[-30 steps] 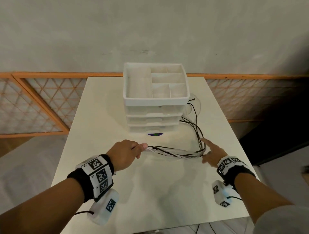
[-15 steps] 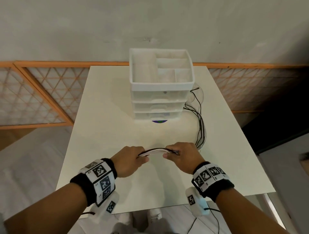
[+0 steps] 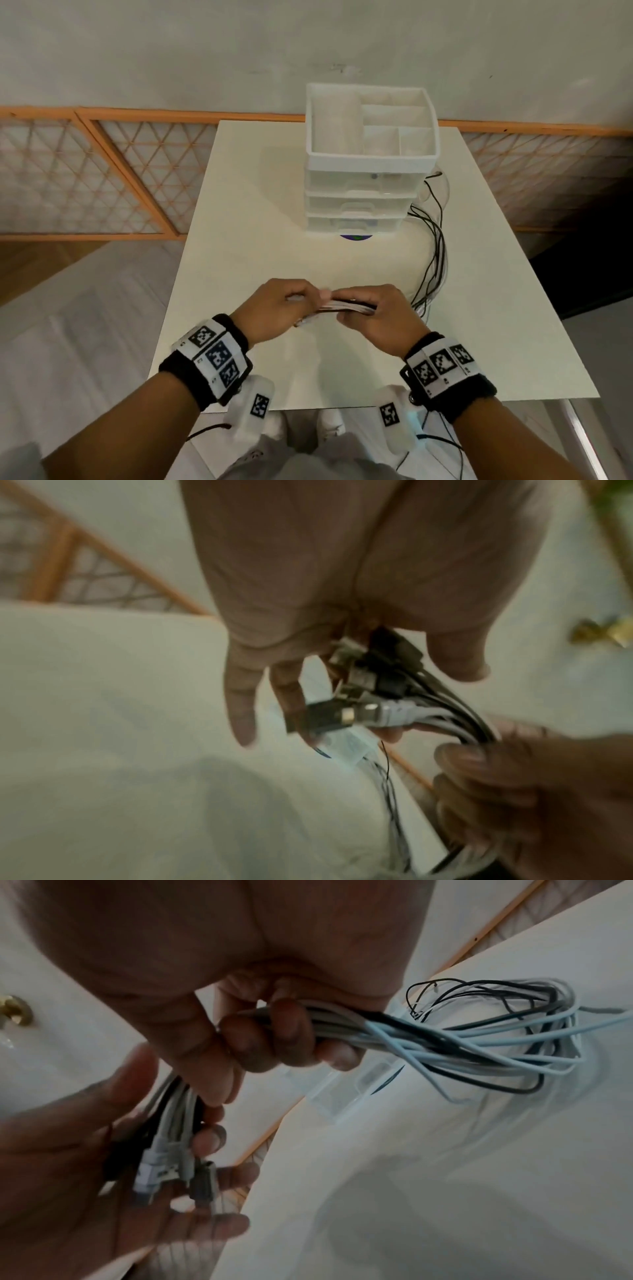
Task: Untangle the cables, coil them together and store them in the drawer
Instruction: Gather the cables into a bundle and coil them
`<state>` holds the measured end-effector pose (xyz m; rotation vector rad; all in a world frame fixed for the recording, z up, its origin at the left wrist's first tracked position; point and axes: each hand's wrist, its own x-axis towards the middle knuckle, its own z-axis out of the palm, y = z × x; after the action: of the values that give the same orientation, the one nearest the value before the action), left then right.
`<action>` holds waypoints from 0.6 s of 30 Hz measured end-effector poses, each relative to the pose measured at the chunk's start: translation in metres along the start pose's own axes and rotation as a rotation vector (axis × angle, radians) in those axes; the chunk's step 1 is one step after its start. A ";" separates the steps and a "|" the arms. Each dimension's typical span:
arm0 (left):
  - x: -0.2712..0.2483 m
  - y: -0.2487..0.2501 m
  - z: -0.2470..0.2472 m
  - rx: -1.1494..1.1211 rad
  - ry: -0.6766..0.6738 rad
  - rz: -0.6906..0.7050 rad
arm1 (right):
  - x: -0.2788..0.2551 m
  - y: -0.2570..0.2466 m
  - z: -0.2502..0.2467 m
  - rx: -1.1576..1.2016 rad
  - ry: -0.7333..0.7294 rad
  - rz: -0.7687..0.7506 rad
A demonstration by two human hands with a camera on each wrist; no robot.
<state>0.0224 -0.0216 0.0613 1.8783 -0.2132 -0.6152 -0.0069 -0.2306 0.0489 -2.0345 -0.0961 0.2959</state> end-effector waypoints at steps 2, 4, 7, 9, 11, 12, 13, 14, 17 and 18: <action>-0.002 0.005 0.003 -0.306 0.060 -0.104 | -0.001 -0.007 -0.004 0.072 0.000 -0.003; -0.002 0.009 0.008 -0.425 0.125 -0.156 | -0.002 -0.014 -0.006 0.123 -0.010 -0.011; -0.001 0.016 0.014 -0.418 0.172 -0.146 | -0.004 -0.027 -0.001 0.106 -0.034 -0.042; -0.001 0.022 0.014 -0.424 0.184 -0.153 | -0.004 -0.029 0.004 0.111 -0.001 -0.030; 0.000 0.025 0.011 -0.540 0.196 -0.196 | -0.003 -0.029 0.006 0.179 0.025 -0.010; 0.000 0.026 0.008 -0.617 0.196 -0.221 | -0.003 -0.028 0.005 0.207 0.027 -0.004; -0.001 0.027 0.007 -0.677 0.195 -0.242 | -0.003 -0.026 0.005 0.224 0.023 -0.003; -0.001 0.027 0.006 -0.712 0.196 -0.261 | -0.004 -0.025 0.005 0.233 0.014 -0.008; -0.003 0.028 0.009 -0.746 0.185 -0.288 | -0.006 -0.025 0.006 0.245 -0.014 -0.042; -0.003 0.029 0.010 -0.743 0.175 -0.287 | -0.006 -0.025 0.006 0.238 -0.015 -0.051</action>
<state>0.0186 -0.0399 0.0859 1.2304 0.3664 -0.6085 -0.0125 -0.2146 0.0690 -1.7916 -0.1162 0.2767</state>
